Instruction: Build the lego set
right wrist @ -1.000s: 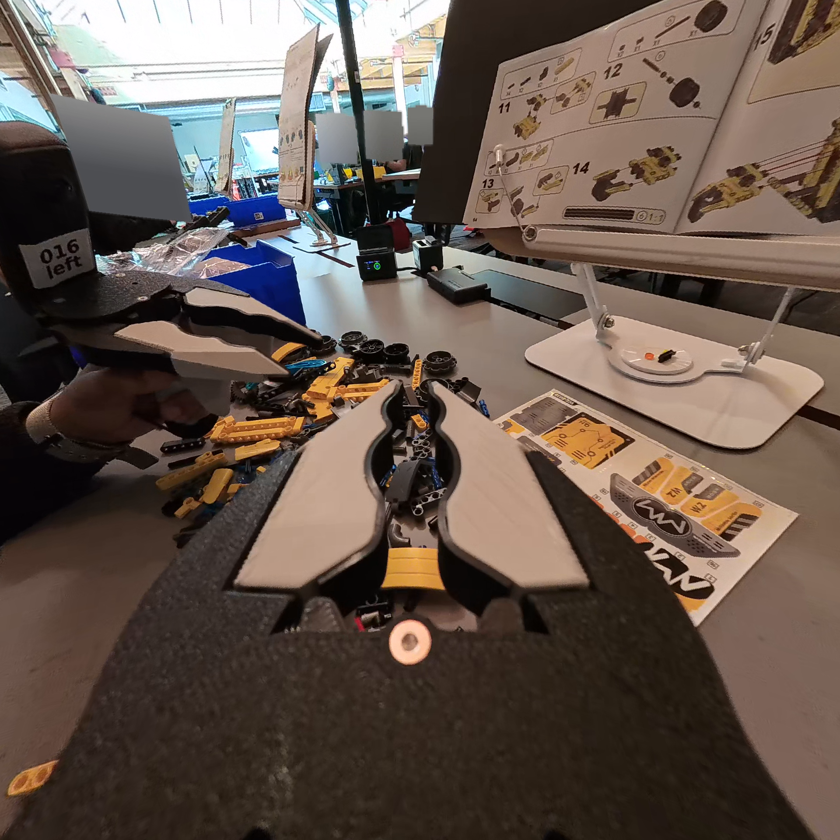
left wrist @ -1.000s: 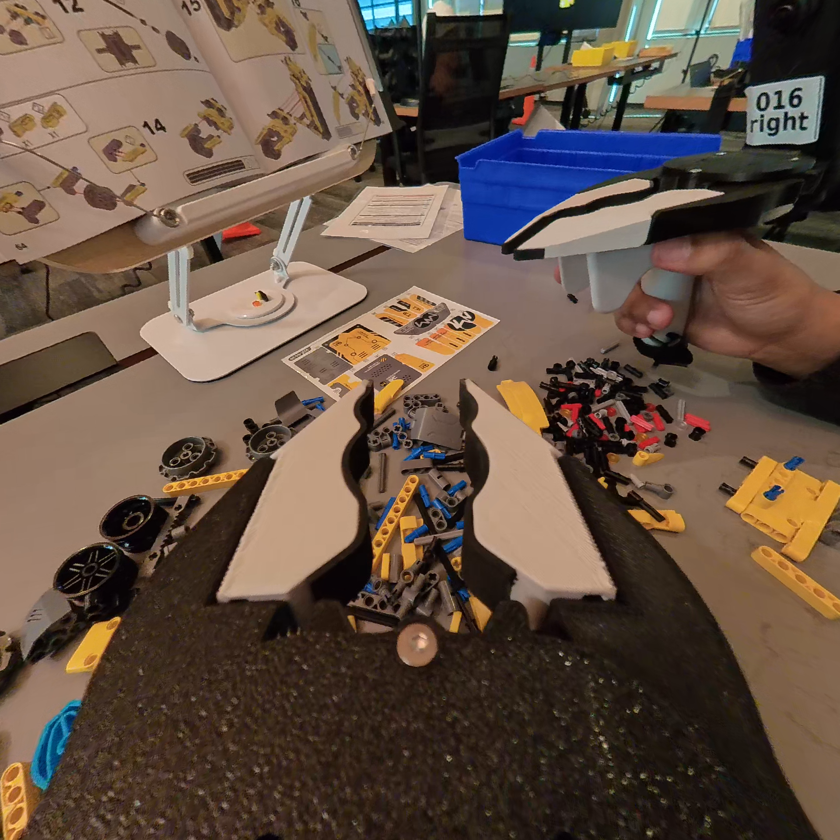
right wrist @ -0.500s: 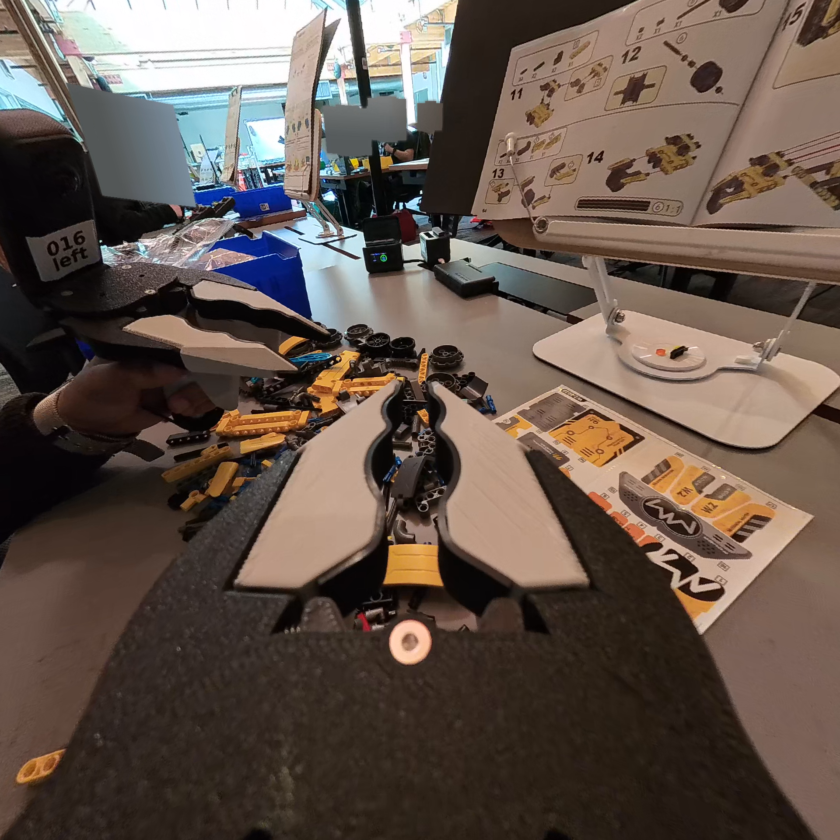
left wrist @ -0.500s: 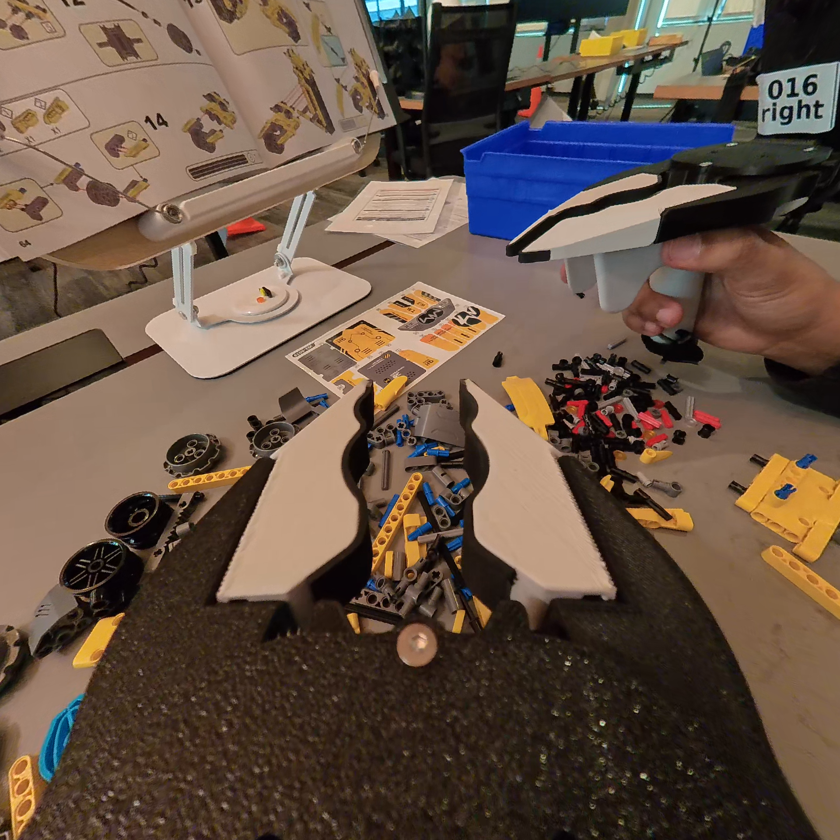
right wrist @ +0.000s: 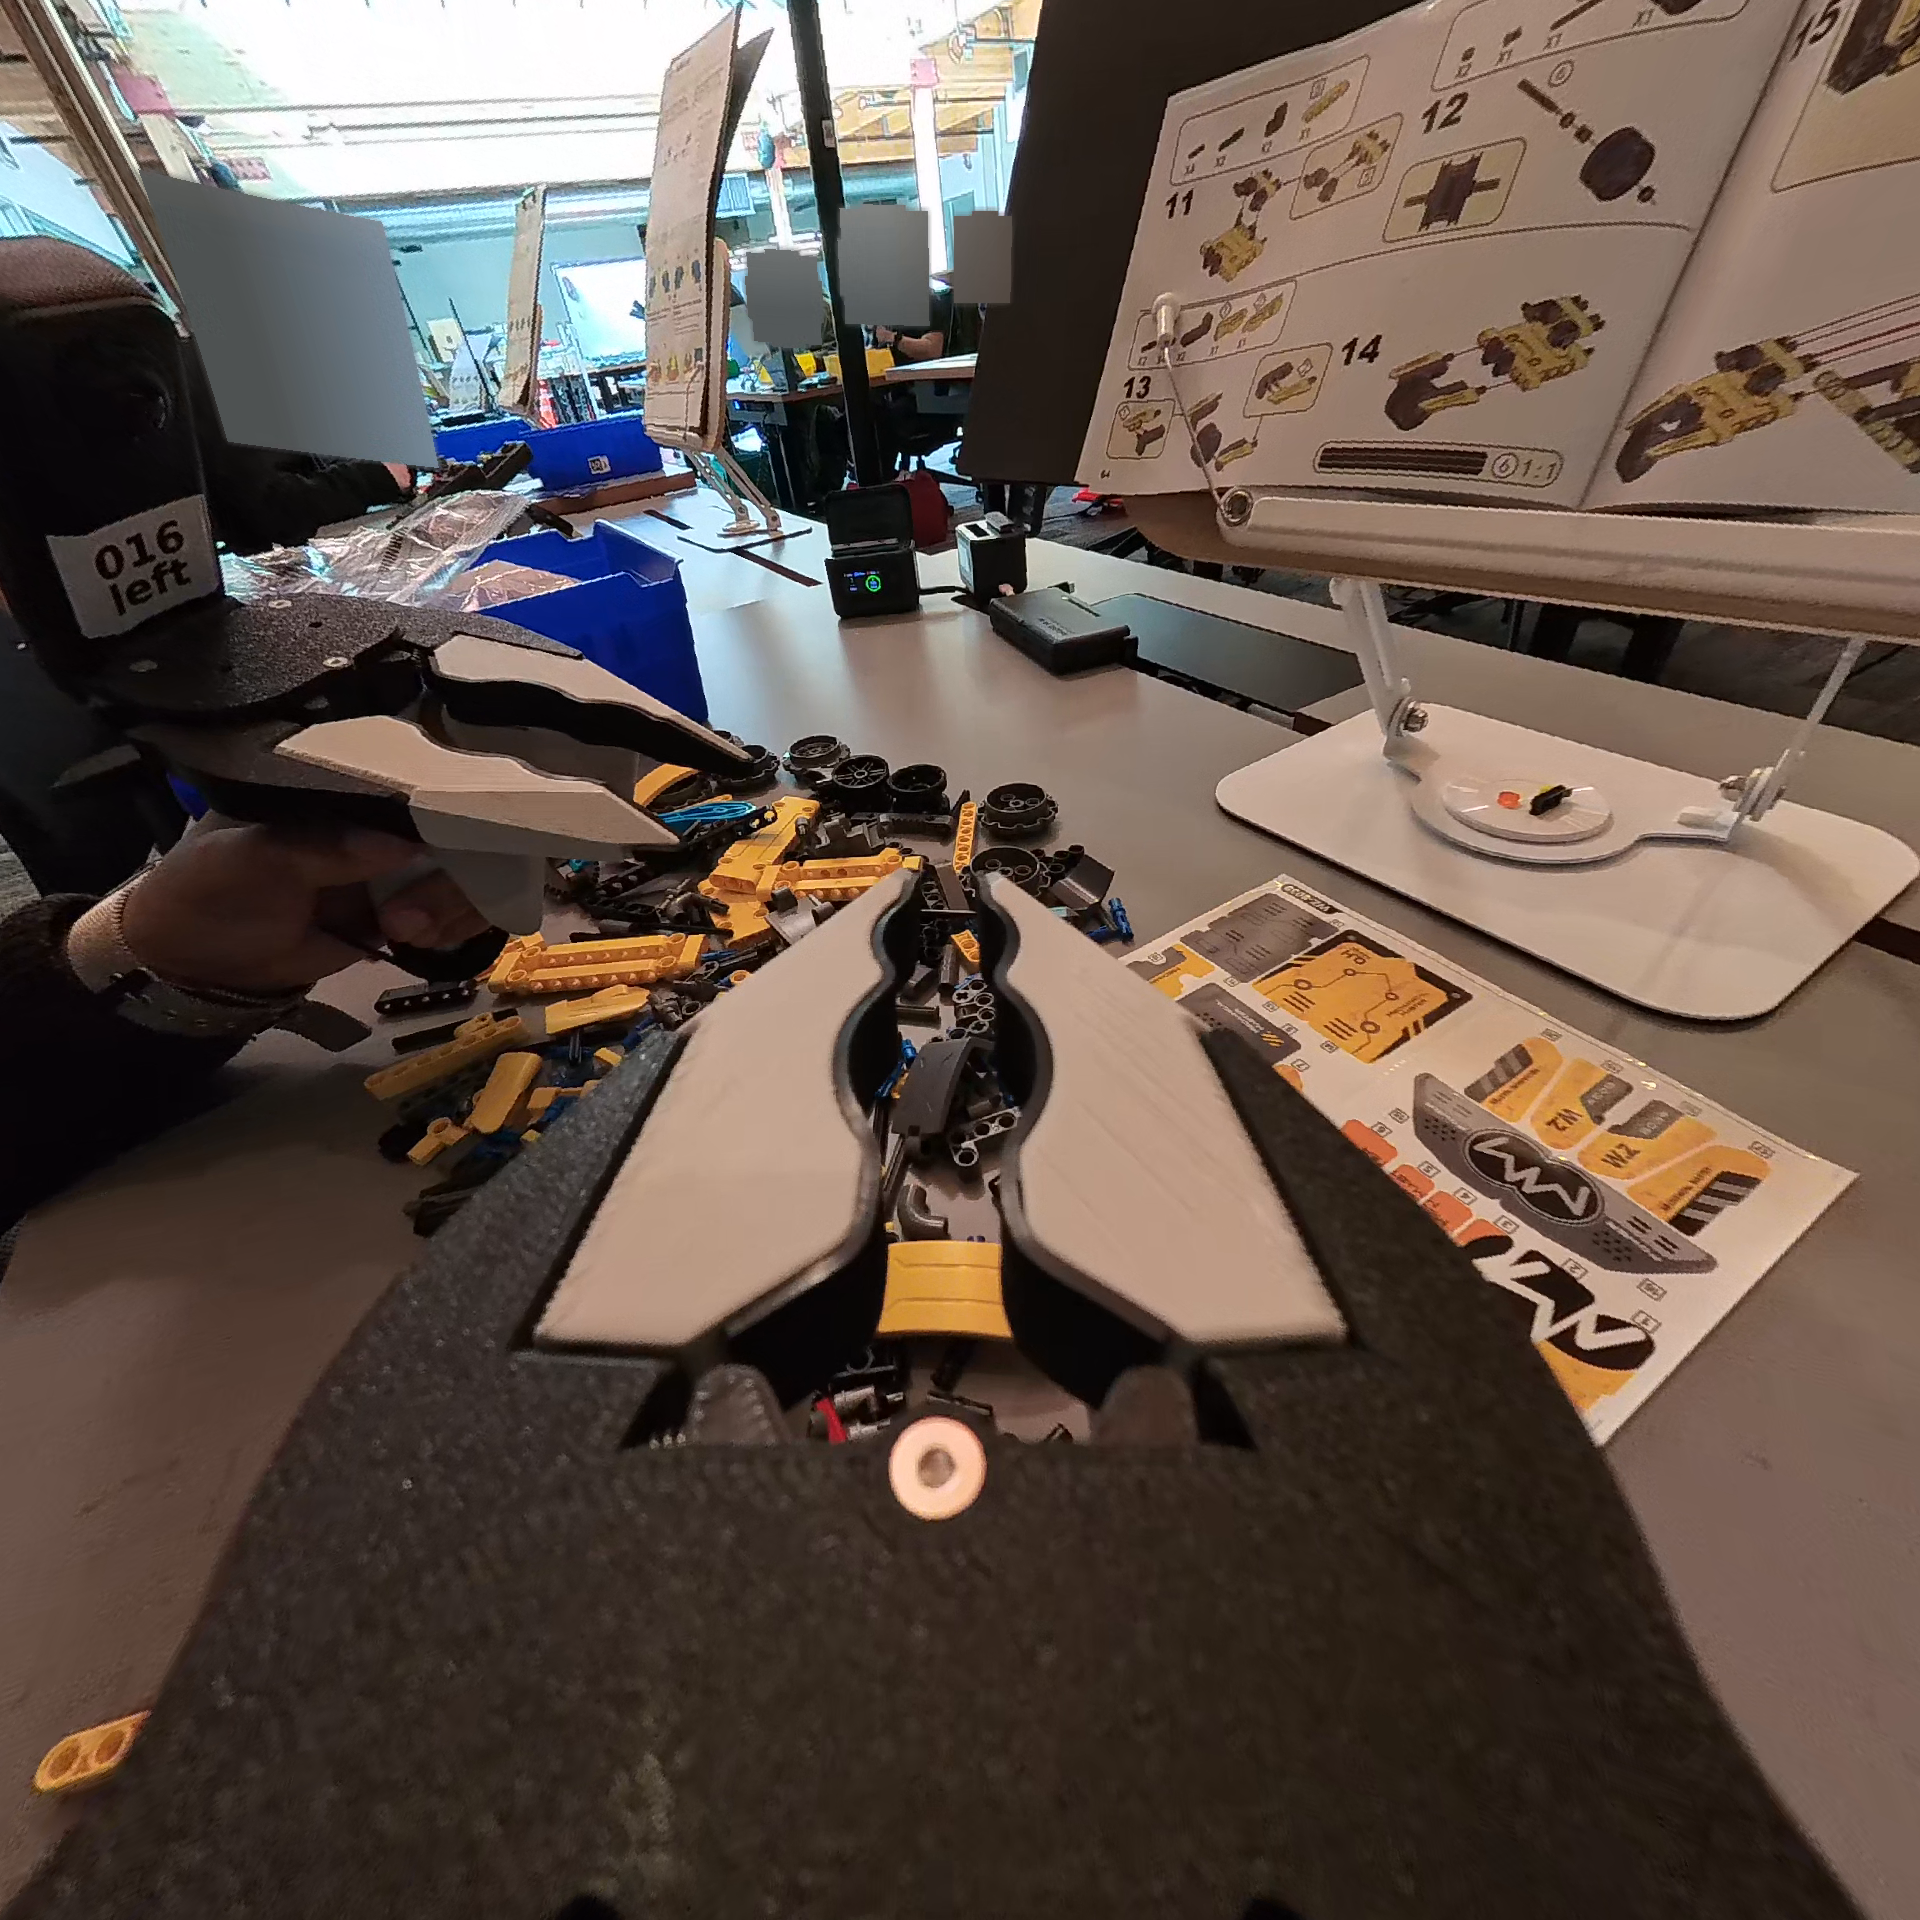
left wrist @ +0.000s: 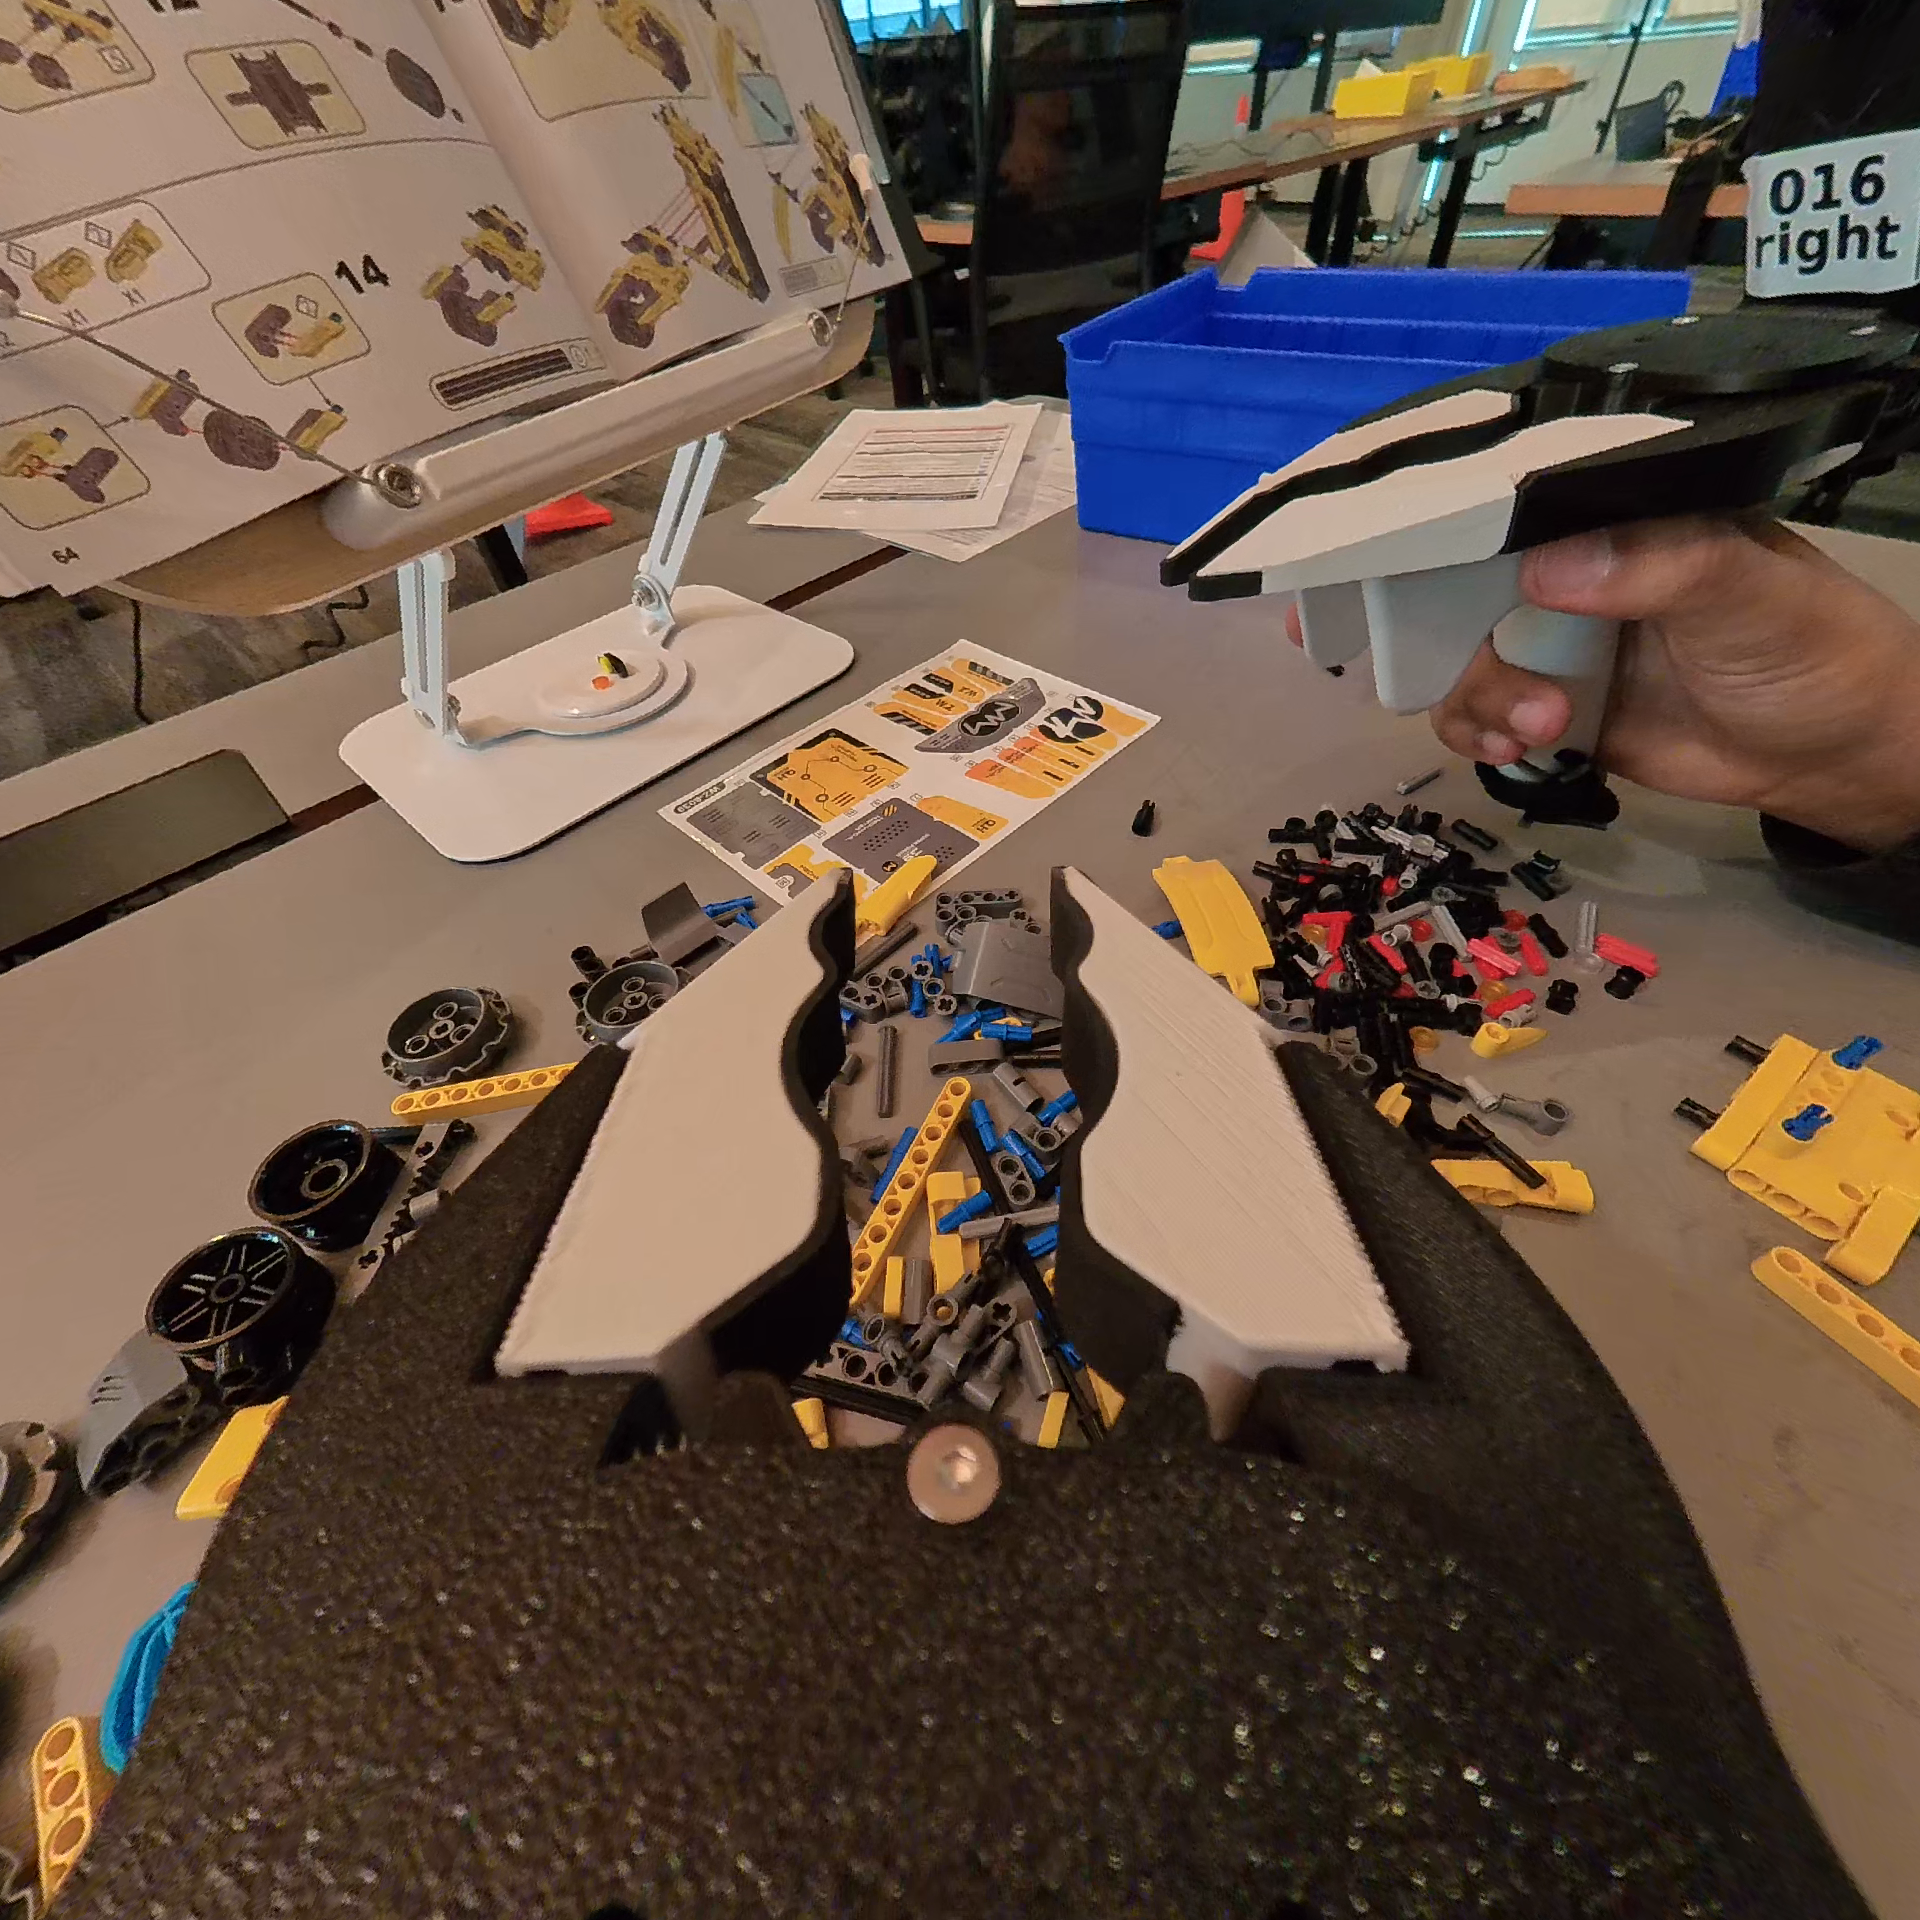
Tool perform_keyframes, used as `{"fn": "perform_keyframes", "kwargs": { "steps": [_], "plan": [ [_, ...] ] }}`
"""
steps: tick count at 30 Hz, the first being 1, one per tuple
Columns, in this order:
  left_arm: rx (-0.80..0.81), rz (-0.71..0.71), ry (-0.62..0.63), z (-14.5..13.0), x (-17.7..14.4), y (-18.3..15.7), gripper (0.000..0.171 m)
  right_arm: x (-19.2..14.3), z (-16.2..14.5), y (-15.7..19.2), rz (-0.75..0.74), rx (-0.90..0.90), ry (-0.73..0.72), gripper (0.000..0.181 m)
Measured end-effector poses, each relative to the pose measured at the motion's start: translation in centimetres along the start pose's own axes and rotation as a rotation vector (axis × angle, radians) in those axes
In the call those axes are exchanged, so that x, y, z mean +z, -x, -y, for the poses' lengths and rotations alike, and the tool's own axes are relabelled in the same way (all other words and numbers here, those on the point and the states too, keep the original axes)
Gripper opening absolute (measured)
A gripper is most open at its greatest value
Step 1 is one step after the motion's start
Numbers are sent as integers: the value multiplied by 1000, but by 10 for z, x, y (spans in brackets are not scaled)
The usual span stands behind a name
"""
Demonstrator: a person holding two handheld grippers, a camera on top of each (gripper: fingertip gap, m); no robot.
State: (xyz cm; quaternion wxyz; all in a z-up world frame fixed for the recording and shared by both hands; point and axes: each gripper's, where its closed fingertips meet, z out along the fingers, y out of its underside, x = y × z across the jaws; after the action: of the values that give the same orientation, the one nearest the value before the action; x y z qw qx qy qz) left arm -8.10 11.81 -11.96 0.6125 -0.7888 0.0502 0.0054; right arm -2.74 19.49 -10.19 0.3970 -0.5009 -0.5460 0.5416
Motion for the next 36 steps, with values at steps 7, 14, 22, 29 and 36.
{"fn": "perform_keyframes", "kwargs": {
  "steps": [7, 14, 22, 29, 36],
  "plan": [
    [-48, 82, 22, -5, -3, 19, 37, -1, 1, -3, -12, -5, -1, 9],
    [-101, 44, -64, 9, -11, 19, 36, -7, 6, -12, -46, -4, -24, 10],
    [-65, 39, -37, 5, -8, 14, 36, -5, 4, -12, -46, 1, -16, 10],
    [-76, 47, -49, 7, -9, 17, 36, -4, 3, -10, -44, -7, -11, 10],
    [-82, 47, -55, 8, -10, 18, 36, -3, 2, -9, -43, -7, -8, 10]
  ]
}}
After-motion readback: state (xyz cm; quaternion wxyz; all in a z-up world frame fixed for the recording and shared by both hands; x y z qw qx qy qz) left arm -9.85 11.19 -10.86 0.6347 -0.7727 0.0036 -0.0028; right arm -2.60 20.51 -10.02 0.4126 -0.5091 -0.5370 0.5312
